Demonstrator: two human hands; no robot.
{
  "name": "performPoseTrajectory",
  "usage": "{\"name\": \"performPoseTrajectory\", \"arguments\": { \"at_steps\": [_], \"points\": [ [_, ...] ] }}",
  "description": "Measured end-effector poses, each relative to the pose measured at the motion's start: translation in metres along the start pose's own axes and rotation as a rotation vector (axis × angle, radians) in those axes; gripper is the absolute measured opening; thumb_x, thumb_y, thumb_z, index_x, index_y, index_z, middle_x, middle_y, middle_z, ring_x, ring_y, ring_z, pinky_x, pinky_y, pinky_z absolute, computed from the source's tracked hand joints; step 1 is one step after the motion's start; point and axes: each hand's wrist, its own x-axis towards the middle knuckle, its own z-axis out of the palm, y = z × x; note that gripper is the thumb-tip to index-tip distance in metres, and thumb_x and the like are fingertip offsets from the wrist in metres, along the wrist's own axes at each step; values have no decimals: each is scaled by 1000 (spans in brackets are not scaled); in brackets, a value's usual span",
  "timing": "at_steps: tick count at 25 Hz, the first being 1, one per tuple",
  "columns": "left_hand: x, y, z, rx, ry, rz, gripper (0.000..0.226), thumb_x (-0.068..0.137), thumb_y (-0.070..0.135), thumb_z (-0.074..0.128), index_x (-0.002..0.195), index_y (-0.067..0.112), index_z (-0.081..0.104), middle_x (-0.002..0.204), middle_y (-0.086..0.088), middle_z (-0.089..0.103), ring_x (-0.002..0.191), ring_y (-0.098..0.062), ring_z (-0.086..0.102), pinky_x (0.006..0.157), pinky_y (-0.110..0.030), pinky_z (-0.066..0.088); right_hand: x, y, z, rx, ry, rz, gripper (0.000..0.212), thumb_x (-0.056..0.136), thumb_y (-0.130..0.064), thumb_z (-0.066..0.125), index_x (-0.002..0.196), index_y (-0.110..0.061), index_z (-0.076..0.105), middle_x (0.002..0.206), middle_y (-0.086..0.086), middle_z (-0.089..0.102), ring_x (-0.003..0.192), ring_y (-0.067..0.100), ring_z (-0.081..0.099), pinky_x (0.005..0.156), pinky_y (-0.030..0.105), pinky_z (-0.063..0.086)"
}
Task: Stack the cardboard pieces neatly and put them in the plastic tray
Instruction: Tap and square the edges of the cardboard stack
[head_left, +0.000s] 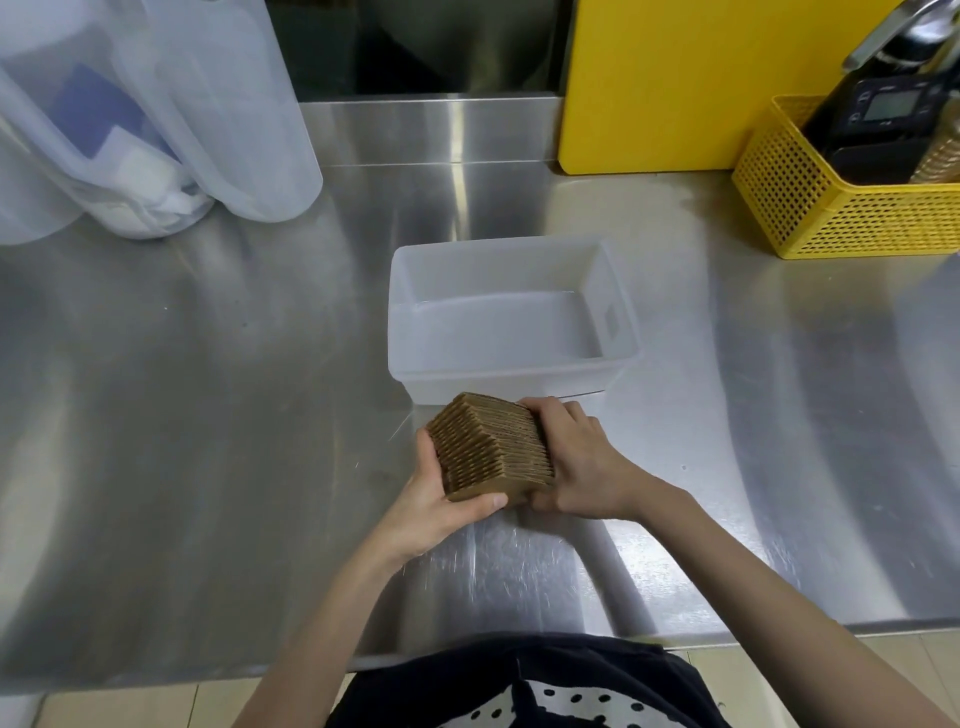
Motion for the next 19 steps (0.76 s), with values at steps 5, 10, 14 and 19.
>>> {"name": "performPoseTrajectory", "arguments": {
  "at_steps": [5, 10, 14, 19],
  "points": [
    [-8, -8, -23, 5, 13, -7, 81, 54, 35, 72, 112, 47, 15, 128, 13, 39, 112, 4, 48, 90, -11, 42, 7, -9, 6, -35, -24, -17, 87, 54, -34, 59, 132, -18, 25, 129, 3, 39, 117, 24, 33, 94, 31, 24],
    [-11, -17, -37, 258, 98, -39, 88, 62, 28, 75, 124, 34, 13, 138, 0, 29, 125, -6, 30, 114, -30, 22, 11, -16, 11, -105, -10, -78, 77, 65, -26, 68, 131, -19, 28, 128, 2, 41, 115, 24, 33, 92, 30, 25],
    [-10, -23, -36, 449, 154, -88, 92, 67, 29, 74, 135, 20, 13, 142, -6, 28, 133, -15, 21, 110, -31, 20, 9, -12, 11, -63, -1, -82, 81, 68, -32, 69, 136, -23, 25, 131, 0, 41, 118, 22, 32, 95, 30, 25],
    [-10, -25, -35, 540, 141, -126, 98, 66, 34, 74, 138, 19, 10, 146, -9, 22, 138, -21, 13, 114, -37, 16, 5, -6, 15, -5, -38, -57, 94, 68, -35, 71, 142, -25, 13, 132, 4, 39, 122, 23, 34, 104, 36, 27]
  ]
}}
